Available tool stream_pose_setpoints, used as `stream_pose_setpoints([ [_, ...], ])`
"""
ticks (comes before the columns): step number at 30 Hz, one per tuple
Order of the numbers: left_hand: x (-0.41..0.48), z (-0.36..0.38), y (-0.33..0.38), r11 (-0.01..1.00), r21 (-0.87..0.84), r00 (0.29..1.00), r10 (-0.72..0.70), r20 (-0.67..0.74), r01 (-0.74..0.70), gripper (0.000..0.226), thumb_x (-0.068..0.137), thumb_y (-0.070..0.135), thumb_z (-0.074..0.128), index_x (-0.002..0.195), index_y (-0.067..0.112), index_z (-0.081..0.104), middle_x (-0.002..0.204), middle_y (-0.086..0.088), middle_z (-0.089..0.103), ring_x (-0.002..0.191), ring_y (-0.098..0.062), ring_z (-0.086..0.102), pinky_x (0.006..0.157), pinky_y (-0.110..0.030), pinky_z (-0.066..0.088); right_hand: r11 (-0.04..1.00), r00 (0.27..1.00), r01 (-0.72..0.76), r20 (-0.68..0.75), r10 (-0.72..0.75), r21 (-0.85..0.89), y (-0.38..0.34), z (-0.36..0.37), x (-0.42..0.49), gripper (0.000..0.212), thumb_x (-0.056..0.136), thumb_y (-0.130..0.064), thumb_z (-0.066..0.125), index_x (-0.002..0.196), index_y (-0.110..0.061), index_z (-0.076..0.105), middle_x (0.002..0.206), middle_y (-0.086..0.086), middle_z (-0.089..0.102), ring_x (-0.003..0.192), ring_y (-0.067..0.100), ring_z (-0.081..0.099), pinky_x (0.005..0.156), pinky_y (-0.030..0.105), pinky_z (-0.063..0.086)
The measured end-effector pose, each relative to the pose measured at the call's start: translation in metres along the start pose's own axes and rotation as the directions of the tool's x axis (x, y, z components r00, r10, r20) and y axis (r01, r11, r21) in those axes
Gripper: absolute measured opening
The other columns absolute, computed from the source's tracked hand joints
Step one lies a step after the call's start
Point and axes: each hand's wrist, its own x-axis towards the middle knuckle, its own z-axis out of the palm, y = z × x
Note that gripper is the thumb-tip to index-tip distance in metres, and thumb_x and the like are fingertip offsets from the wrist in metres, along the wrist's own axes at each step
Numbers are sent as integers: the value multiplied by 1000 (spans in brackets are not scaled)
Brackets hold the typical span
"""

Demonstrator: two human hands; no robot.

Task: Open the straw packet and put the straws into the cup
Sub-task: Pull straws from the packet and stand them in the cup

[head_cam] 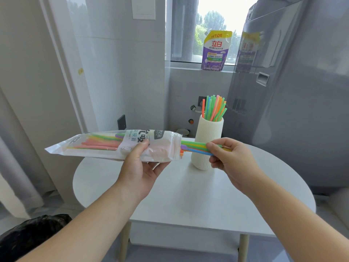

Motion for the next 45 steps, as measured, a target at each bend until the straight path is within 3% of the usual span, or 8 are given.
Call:
stream_pose_setpoints([
  [4,0,0,-1,1000,-2,1000,-13,-4,13,32,100,23,62,131,16,66,108,-10,81,88,-25,79,64,-37,65,997,999,-42,29,40,65,-1,-8,3,16,86,-22,77,91,-8,70,71,4,69,55,13,61,56,24,54],
  [9,-1,3,-2,999,-37,1000,-6,-7,6,33,100,22,62,132,17,65,103,-9,81,92,-27,79,67,-40,67,957,995,-103,18,102,270,6,-3,0,71,65,-41,84,122,-8,59,96,12,69,60,17,67,59,28,57],
  [14,-1,2,1,998,-64,1000,-1,-17,0,30,99,22,63,129,16,65,98,-9,82,89,-26,80,65,-39,66,908,995,-94,9,99,408,14,2,-2,89,61,-42,83,136,-8,50,115,17,63,65,19,69,61,28,58],
  [19,0,1,3,996,-90,999,-5,-33,2,34,99,21,63,132,15,64,103,-12,81,102,-27,77,66,-41,66,885,993,-113,36,108,452,19,5,-4,80,64,-37,82,133,-9,52,104,13,70,65,19,70,63,29,59],
  [26,1,0,3,994,-106,1000,-8,-27,5,35,99,21,63,134,14,63,104,-12,81,100,-28,78,66,-40,66,861,986,-164,102,131,481,27,13,-8,70,63,-41,85,122,-11,59,93,11,68,66,17,69,66,29,61],
  [34,2,-1,3,993,-116,1000,1,-32,-5,33,99,21,64,131,15,64,105,-12,82,93,-28,80,66,-41,66,934,957,-223,248,154,281,33,32,-22,86,50,-62,82,124,-24,60,114,10,69,81,17,67,70,34,54],
  [40,0,1,-3,996,-94,999,-2,-40,-2,34,99,21,64,133,22,63,114,-13,80,99,-29,79,64,-40,66,840,978,-199,54,199,504,15,49,-11,61,66,-52,81,114,-18,67,85,4,66,71,16,57,62,26,55],
  [45,-1,4,-4,996,-84,999,-11,-50,6,36,99,21,64,135,20,63,117,-14,79,101,-30,78,64,-39,66,791,986,-123,-14,164,599,10,50,-5,34,88,-25,74,117,-10,67,85,4,66,60,10,64,60,22,56],
])
